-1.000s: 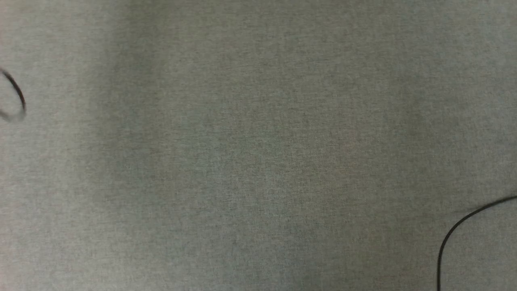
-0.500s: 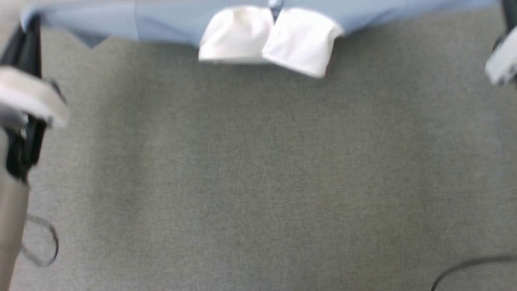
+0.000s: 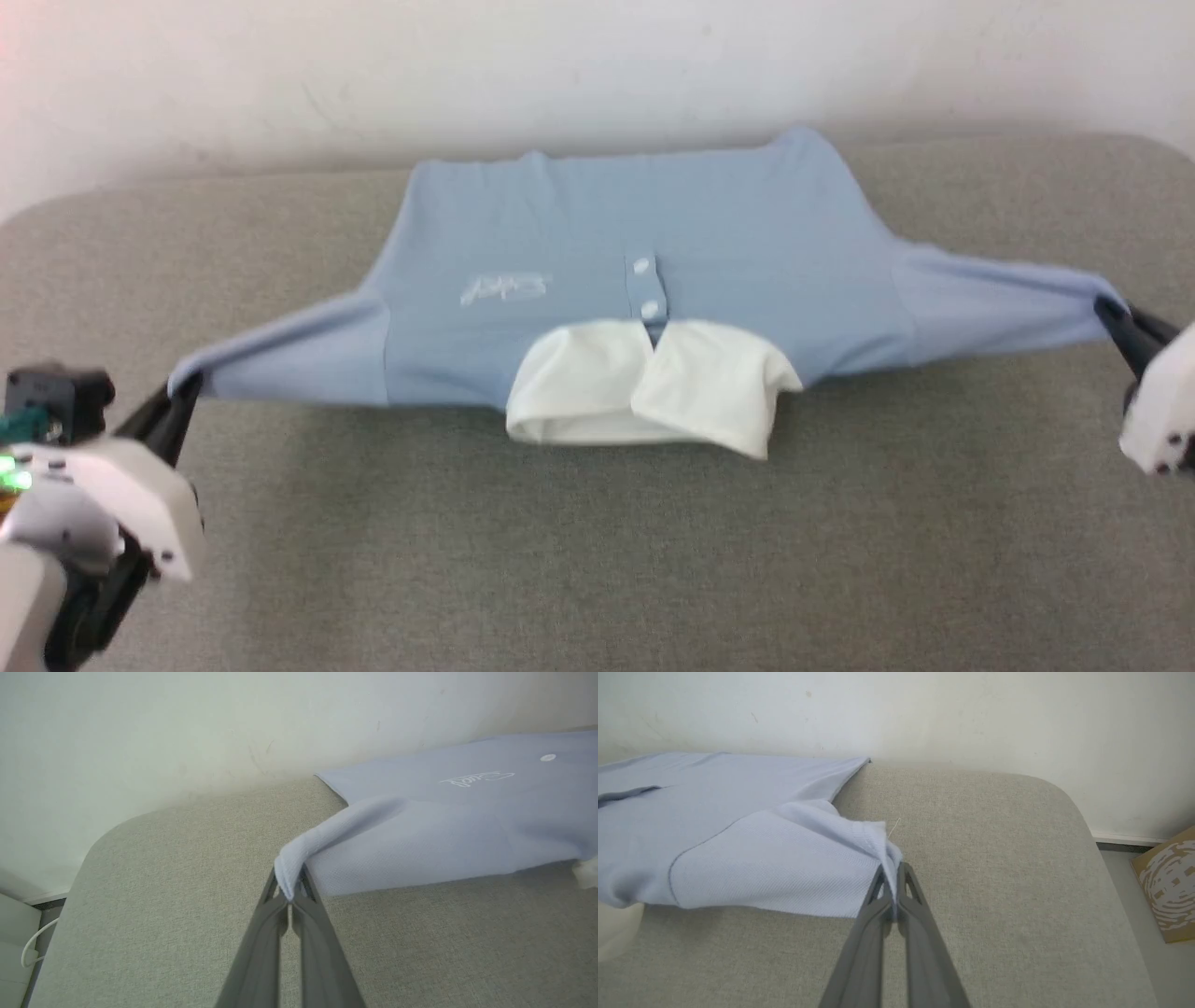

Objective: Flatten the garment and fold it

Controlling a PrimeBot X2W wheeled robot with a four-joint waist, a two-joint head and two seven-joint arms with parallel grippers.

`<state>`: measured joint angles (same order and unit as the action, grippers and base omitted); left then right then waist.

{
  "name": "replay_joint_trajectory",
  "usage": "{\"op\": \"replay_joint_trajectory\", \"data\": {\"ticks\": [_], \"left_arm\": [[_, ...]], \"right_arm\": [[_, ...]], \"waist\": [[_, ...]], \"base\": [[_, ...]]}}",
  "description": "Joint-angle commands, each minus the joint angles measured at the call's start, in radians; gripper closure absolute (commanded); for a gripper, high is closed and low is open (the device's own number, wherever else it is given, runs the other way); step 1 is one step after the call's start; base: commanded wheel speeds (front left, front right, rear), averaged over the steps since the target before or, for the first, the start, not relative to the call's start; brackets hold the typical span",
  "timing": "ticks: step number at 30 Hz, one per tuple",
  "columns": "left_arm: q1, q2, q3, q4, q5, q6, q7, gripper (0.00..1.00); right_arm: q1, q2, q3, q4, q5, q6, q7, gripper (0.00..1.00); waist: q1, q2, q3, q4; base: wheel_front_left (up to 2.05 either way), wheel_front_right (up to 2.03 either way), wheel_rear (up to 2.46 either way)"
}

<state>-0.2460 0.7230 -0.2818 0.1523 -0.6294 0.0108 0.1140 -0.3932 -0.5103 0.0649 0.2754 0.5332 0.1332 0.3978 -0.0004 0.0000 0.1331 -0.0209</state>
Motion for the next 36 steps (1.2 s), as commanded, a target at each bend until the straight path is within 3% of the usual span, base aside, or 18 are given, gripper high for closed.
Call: {"op": "replay_joint_trajectory", "data": {"ticks": [1,13,21,31,32,33,36], "left_arm": [[0.049,0.028,0.013,-0.019,-0.012,0.019,0.010,1.00],[0.375,0.103,0.060,-0.226,-0.101,0.090,0.082,1.00],[0.516,0.062,-0.018,-0.301,-0.173,0.101,0.182,1.00],[0.484,-0.026,-0.100,-0.287,-0.189,0.072,0.202,1.00],[0.476,-0.030,-0.101,-0.288,-0.190,0.071,0.203,1.00],[0.467,-0.032,-0.102,-0.292,-0.190,0.071,0.204,1.00],[0.452,-0.032,-0.108,-0.323,-0.188,0.074,0.220,1.00]], "right_arm": [[0.051,-0.020,-0.030,-0.035,0.006,-0.002,0.019,1.00],[0.386,-0.011,-0.232,-0.337,-0.024,-0.002,0.267,1.00],[0.582,0.018,-0.259,-0.383,-0.071,-0.002,0.413,1.00],[0.591,0.048,-0.220,-0.330,-0.095,-0.002,0.399,0.99],[0.581,0.045,-0.219,-0.328,-0.101,-0.002,0.398,0.11],[0.570,0.042,-0.217,-0.329,-0.104,-0.002,0.399,0.00],[0.512,0.040,-0.224,-0.345,-0.098,-0.002,0.381,0.00]], "waist": [[0.0004,0.0000,-0.075,0.022],[0.0004,0.0000,-0.150,0.039],[0.0004,0.0000,-0.122,0.052],[0.0004,0.0000,-0.046,0.077],[0.0004,0.0000,-0.038,0.082],[0.0004,0.0000,-0.028,0.088],[0.0004,0.0000,0.007,0.108]], "base": [[0.00,0.00,0.00],[0.00,0.00,0.00],[0.00,0.00,0.00],[0.00,0.00,0.00],[0.00,0.00,0.00],[0.00,0.00,0.00],[0.00,0.00,0.00]]}}
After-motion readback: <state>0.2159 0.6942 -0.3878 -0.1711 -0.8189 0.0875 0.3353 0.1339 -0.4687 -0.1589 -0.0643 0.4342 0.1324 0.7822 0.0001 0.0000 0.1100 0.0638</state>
